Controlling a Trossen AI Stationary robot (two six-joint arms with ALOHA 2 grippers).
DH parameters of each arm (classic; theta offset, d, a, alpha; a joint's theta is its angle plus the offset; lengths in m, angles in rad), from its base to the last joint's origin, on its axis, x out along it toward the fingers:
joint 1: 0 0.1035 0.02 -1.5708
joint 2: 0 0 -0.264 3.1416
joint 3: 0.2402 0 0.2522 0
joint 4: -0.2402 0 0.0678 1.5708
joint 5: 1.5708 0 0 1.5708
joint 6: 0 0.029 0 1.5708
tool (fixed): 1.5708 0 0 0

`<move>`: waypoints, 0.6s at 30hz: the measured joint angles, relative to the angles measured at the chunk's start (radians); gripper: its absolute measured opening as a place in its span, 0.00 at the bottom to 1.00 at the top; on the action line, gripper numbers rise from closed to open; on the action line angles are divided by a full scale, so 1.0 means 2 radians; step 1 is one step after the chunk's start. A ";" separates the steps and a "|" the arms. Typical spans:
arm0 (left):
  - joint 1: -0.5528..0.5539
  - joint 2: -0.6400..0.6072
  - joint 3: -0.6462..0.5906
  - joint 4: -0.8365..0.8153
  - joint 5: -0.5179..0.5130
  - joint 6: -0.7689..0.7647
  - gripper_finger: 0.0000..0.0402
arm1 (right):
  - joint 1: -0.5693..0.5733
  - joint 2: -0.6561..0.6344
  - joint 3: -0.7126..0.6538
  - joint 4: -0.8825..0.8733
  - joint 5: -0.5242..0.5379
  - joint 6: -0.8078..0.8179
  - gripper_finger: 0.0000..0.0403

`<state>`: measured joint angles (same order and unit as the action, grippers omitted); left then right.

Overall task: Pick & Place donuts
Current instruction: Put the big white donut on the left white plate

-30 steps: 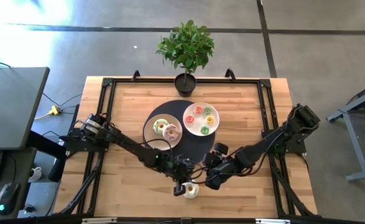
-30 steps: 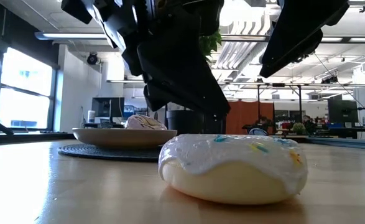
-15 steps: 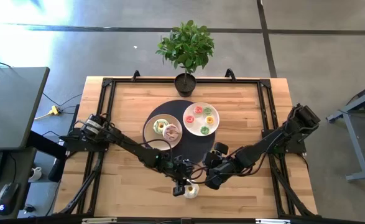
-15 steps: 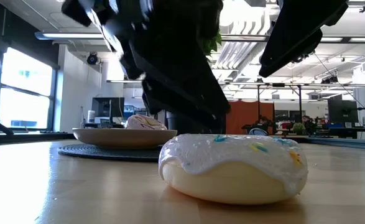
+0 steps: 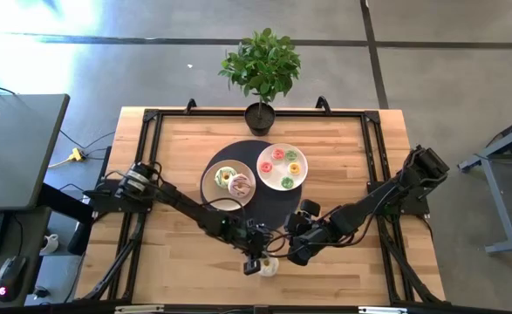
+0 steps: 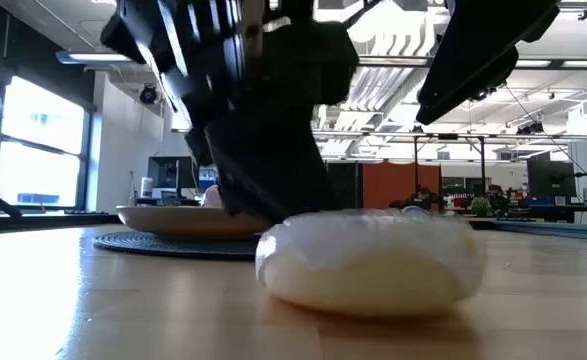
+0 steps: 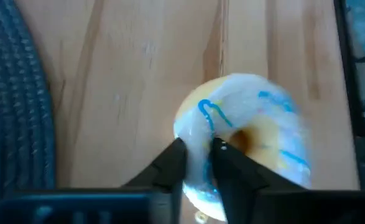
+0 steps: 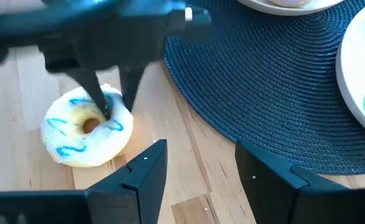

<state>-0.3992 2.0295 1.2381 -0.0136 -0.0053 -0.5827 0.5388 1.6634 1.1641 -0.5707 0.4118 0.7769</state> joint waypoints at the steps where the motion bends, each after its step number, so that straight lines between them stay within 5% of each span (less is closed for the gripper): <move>1: 0.000 -0.005 0.001 -0.005 0.000 0.000 0.15 | 0.000 0.000 0.000 0.000 0.000 0.000 0.46; 4: 0.000 -0.014 0.011 -0.016 0.011 0.005 0.03 | 0.000 0.000 0.000 0.000 0.000 0.000 0.46; 12: 0.000 -0.081 0.029 -0.165 0.009 -0.004 0.01 | 0.000 0.000 0.000 0.003 -0.001 0.000 0.46; 18: 0.000 -0.154 0.030 -0.353 -0.097 -0.031 0.01 | 0.000 0.000 0.000 0.006 -0.001 0.003 0.46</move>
<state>-0.3992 1.7205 1.2972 -0.7195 -0.1993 -0.6450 0.5396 1.6634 1.1637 -0.5591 0.4101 0.7822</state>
